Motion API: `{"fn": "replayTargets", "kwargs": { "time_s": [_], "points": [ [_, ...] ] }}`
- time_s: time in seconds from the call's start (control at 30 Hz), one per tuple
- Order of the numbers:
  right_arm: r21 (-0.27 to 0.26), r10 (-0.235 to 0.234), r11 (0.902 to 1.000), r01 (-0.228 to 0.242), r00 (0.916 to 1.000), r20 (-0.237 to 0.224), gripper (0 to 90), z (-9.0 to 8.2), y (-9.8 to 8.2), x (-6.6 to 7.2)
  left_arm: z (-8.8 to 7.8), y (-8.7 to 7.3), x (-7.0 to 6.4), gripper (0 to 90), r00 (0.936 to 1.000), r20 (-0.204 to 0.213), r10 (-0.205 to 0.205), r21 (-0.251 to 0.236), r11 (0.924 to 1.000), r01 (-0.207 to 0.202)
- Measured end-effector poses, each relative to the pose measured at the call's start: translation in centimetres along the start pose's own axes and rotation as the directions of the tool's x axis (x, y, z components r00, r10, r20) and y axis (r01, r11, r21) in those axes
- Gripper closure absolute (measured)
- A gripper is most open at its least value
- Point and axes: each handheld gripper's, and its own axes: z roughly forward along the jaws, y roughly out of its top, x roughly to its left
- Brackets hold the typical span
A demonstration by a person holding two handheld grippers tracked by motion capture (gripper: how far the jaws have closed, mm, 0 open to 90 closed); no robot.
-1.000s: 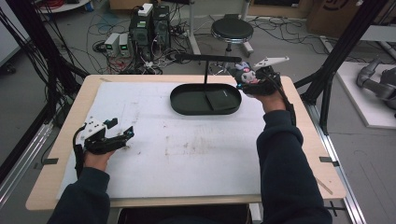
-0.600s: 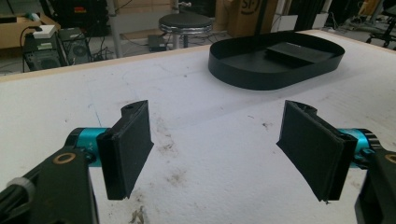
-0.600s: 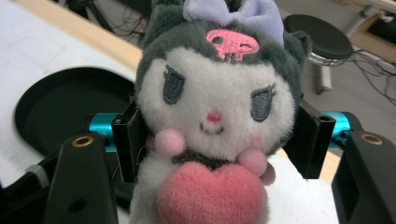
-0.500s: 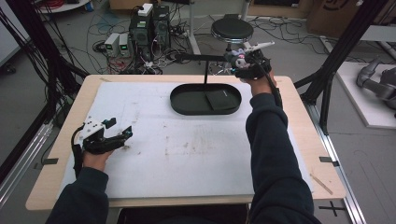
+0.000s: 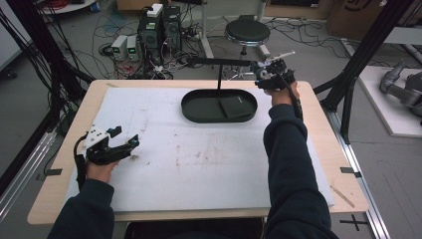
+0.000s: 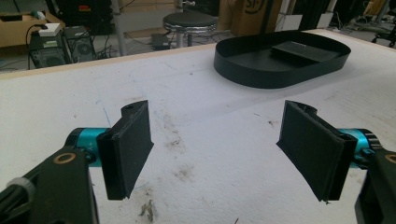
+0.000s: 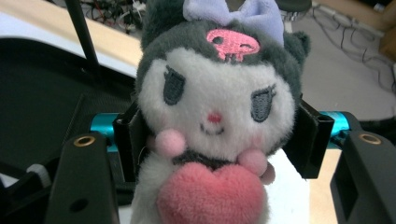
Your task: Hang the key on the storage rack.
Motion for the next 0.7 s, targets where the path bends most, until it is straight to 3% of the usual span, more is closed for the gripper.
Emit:
{"fn": "replayTargets", "kwargs": {
  "time_s": [0.27, 0.4, 0.57, 0.7],
  "points": [
    [0.082, -0.017, 0.9964, 0.019, 0.9996, -0.024, 35.2, 2.4, -1.0, 1.5, 0.1, 0.0, 0.0, 25.1, 1.0, 0.002, 0.002, 0.003, 1.0, -0.002],
    [0.07, 0.004, 0.9975, 0.0, 0.9981, -0.062, 34.9, 3.5, -1.2, 2.5, 0.1, 0.0, 0.0, 25.1, 1.0, 0.0, 0.0, 0.004, 1.0, 0.0],
    [0.039, 0.079, 0.9964, -0.075, 0.9919, -0.099, 27.2, 4.5, -1.5, 3.3, 0.1, 0.0, 0.0, 25.1, 1.0, 0.0, 0.002, 0.002, 1.0, -0.002],
    [0.02, 0.084, 0.9964, -0.082, 0.9881, -0.129, 22.0, 4.4, -1.5, 3.5, 0.1, 0.0, 0.0, 25.1, 1.0, 0.002, -0.003, 0.003, 1.0, 0.003]
  ]
}}
